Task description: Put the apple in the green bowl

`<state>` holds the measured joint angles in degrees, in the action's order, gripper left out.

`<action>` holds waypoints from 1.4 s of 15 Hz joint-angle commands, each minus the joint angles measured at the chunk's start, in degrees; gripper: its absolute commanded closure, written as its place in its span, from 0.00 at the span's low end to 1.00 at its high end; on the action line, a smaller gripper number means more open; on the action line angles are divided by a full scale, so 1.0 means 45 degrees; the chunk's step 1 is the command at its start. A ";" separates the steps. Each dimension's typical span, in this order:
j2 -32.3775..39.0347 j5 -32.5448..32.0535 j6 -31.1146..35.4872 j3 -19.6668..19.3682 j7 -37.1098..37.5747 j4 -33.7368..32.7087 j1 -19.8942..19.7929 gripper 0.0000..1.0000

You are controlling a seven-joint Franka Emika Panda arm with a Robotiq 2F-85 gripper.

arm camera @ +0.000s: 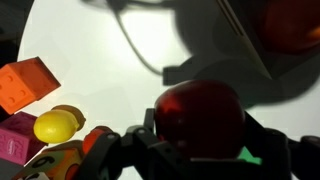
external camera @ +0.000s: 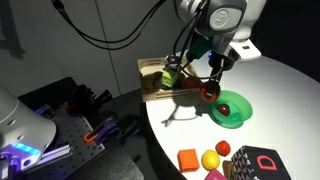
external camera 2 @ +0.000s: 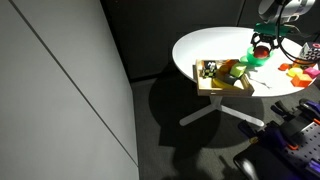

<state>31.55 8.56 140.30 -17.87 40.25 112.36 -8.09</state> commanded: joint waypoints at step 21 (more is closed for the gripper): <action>0.1524 -0.0223 -0.0504 -0.0699 0.2266 -0.2411 -0.0366 0.00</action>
<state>38.15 8.55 139.41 -21.02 49.08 103.32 -9.24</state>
